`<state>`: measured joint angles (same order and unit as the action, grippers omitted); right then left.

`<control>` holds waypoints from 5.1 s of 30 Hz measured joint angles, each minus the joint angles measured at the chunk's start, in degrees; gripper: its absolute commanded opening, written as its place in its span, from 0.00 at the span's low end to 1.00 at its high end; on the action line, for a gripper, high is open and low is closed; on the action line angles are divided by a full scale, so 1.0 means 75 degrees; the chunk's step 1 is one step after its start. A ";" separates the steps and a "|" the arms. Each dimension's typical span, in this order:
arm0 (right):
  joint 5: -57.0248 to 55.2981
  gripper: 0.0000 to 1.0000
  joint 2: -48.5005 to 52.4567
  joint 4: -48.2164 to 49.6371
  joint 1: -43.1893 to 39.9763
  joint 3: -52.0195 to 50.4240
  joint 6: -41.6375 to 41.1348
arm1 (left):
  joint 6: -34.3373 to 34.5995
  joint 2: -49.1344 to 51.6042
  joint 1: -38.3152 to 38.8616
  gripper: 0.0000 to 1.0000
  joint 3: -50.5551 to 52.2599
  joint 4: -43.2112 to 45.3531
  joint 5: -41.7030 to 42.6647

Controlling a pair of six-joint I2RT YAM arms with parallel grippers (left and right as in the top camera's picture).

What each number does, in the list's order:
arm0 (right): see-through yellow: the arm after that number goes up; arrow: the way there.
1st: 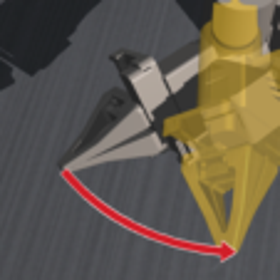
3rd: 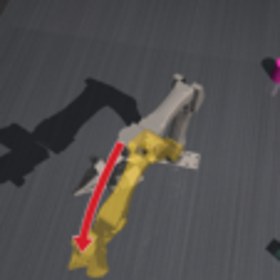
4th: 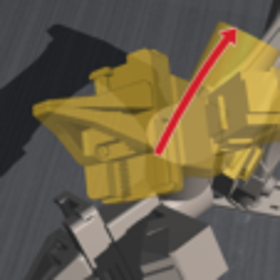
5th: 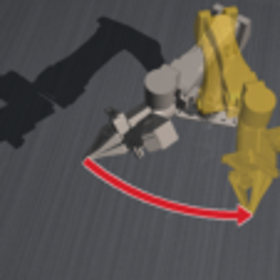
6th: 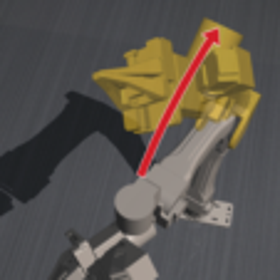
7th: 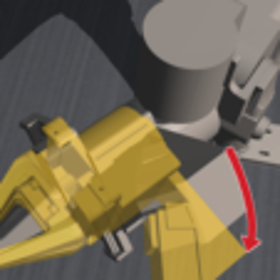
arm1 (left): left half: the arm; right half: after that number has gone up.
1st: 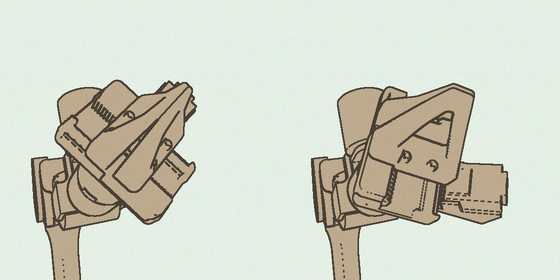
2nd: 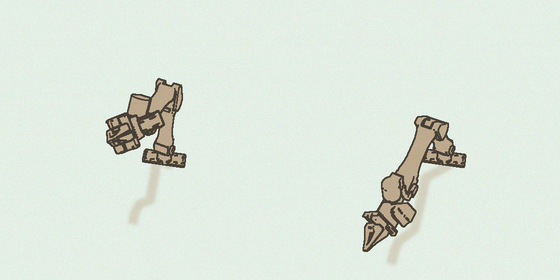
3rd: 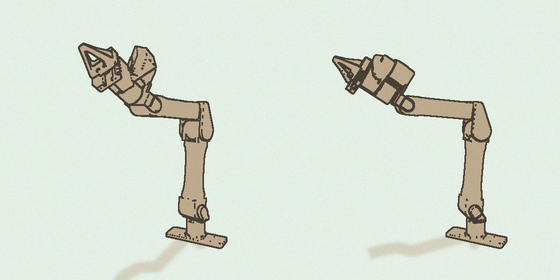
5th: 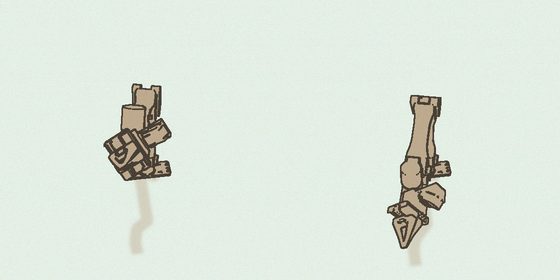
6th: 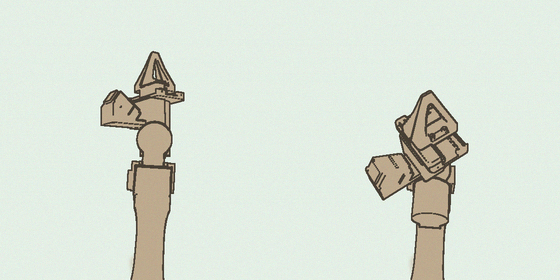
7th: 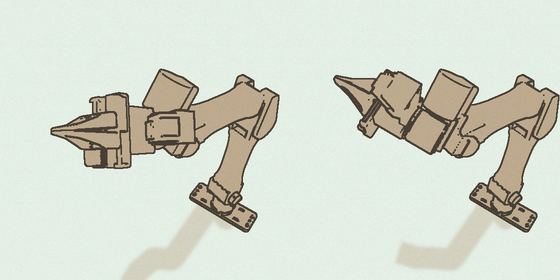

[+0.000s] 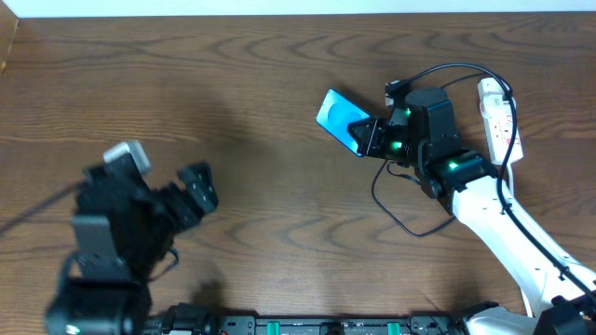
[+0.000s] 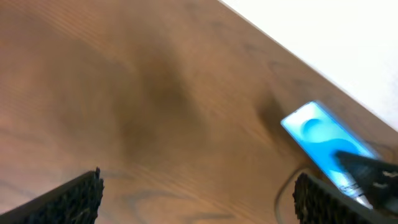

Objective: Plug charger to phone and switch on socket
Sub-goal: 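Bring the left gripper up to the phone held by the right gripper, then grasp the phone's other end with the left gripper, both holding it, then release the right gripper and pull it back toward the power strip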

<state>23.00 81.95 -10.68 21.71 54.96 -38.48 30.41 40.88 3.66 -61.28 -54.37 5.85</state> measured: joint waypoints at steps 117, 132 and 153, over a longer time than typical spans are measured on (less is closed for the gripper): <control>0.0965 0.01 0.0664 0.2116 0.1856 -0.0277 -0.6149 | 1.0660 0.4902 0.1626 0.08 0.5878 1.5288 0.2585; 0.2308 0.18 0.0662 0.1157 0.1128 -0.0219 -0.4911 | 1.0655 0.4980 0.1751 0.07 0.5878 1.5332 0.3063; 0.0831 0.74 0.0656 0.0472 0.0160 -0.0382 -0.0271 | 0.9847 0.4978 0.0866 0.07 0.5875 1.4187 0.2521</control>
<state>29.23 86.87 -7.14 22.92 52.10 -40.51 104.27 78.22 10.15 -17.21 52.03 24.75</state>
